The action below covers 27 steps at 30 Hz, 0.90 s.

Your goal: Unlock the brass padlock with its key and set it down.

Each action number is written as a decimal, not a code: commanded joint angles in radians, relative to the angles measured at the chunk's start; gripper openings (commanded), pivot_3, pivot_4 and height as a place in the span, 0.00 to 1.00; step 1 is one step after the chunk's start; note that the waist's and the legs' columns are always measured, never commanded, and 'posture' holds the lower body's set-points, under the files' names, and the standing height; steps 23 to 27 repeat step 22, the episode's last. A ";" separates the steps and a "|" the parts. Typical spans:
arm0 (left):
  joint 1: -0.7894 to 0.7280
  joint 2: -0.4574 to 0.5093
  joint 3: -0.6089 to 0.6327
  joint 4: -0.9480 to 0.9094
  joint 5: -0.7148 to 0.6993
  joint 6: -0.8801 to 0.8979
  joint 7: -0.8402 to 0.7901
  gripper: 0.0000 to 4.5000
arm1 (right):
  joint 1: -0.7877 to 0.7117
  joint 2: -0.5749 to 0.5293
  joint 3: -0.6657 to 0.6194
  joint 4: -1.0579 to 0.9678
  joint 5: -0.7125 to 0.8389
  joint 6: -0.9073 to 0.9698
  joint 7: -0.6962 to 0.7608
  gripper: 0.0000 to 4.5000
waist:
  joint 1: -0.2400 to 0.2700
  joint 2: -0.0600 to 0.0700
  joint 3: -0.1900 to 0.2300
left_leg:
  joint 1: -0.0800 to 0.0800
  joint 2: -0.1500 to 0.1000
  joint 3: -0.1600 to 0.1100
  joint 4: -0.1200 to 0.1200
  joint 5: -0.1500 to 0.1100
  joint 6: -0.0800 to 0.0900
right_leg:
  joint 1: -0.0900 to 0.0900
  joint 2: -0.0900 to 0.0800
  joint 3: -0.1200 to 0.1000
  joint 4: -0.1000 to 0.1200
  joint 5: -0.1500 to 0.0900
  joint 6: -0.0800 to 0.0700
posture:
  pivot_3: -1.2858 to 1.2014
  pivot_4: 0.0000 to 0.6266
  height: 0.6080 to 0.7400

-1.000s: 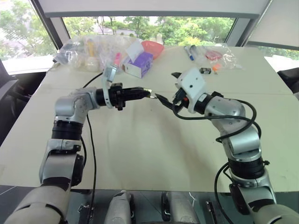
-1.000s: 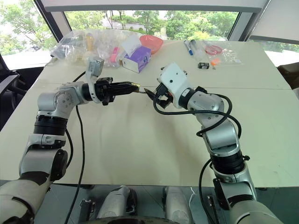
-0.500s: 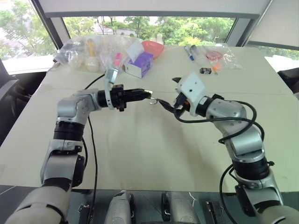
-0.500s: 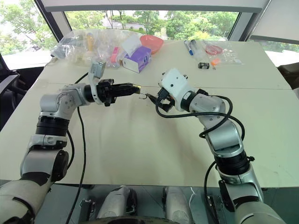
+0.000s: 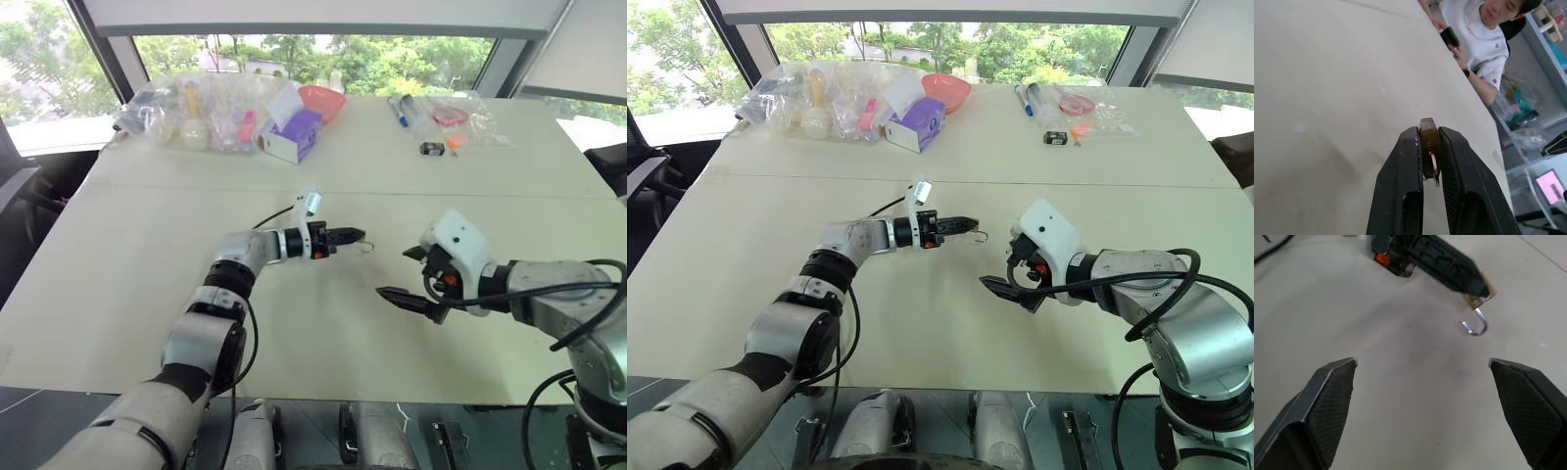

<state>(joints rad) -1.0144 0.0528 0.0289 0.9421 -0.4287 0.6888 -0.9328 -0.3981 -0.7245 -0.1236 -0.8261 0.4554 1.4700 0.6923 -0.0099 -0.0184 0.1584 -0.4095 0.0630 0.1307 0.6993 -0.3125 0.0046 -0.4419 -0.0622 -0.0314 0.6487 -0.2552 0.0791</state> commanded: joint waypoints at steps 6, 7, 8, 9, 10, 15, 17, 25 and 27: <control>-0.082 0.006 0.009 0.095 0.057 -0.047 -0.023 0.41 | 0.017 -0.016 0.013 -0.036 0.015 -0.019 -0.084 1.00 | 0.000 0.000 0.000 | 0.000 0.000 0.000 0.000 0.000 0.000 | 0.000 0.000 0.000 0.000 0.000 0.000 | 0.52 0.24 0.96; -0.084 0.010 0.006 0.100 0.065 -0.051 -0.028 0.52 | 0.019 -0.017 0.015 -0.034 0.016 -0.024 -0.088 1.00 | 0.000 0.000 0.000 | 0.000 0.000 0.000 0.000 0.000 0.000 | 0.000 0.000 0.000 0.000 0.000 0.000 | 0.52 0.24 0.96; -0.085 0.015 0.002 0.102 0.075 -0.056 -0.034 0.65 | 0.022 -0.018 0.017 -0.031 0.017 -0.030 -0.092 1.00 | 0.001 0.000 0.000 | 0.000 0.000 0.000 0.000 0.000 0.000 | 0.000 0.000 0.000 0.000 0.000 0.000 | 0.52 0.24 0.96; -0.085 0.019 -0.001 0.103 0.082 -0.061 -0.039 0.74 | 0.024 -0.021 0.020 -0.028 0.018 -0.037 -0.094 1.00 | 0.001 0.000 0.000 | 0.000 0.000 0.000 0.000 0.000 0.000 | 0.000 0.000 0.000 0.000 0.000 0.000 | 0.52 0.24 0.96; -0.083 0.026 -0.007 0.100 0.094 -0.070 -0.045 0.86 | 0.023 -0.022 0.023 -0.025 0.019 -0.042 -0.097 1.00 | 0.001 0.000 0.000 | 0.000 0.000 0.000 0.000 0.000 0.000 | 0.000 0.000 0.000 0.000 0.000 0.000 | 0.52 0.24 0.96; -0.021 0.141 -0.068 -0.009 0.192 -0.192 -0.079 1.00 | 0.030 -0.039 0.027 -0.021 0.020 -0.069 -0.113 1.00 | -0.008 0.000 0.000 | 0.000 0.000 0.001 0.000 0.000 0.000 | 0.000 0.000 0.000 0.000 0.000 0.000 | 0.52 0.24 0.96; 0.033 0.212 -0.069 -0.144 0.205 -0.239 -0.097 1.00 | 0.043 -0.033 0.027 -0.010 0.011 -0.101 -0.130 1.00 | -0.011 0.000 0.000 | 0.001 0.001 0.001 -0.001 0.000 0.000 | -0.001 0.001 0.001 0.001 0.000 0.000 | 0.52 0.24 0.96; 0.165 0.291 0.015 -0.493 0.103 -0.134 -0.064 1.00 | 0.059 0.058 0.037 0.074 -0.034 -0.207 -0.222 1.00 | 0.001 0.000 0.000 | 0.000 0.002 0.001 0.000 0.003 -0.005 | -0.001 0.000 0.000 0.001 0.000 0.000 | 0.52 0.24 0.96; 0.165 0.291 0.015 -0.493 0.103 -0.134 -0.064 1.00 | 0.059 0.058 0.037 0.074 -0.034 -0.207 -0.222 1.00 | 0.001 0.000 0.000 | 0.000 0.002 0.001 0.000 0.003 -0.005 | -0.001 0.000 0.000 0.001 0.000 0.000 | 0.52 0.24 0.96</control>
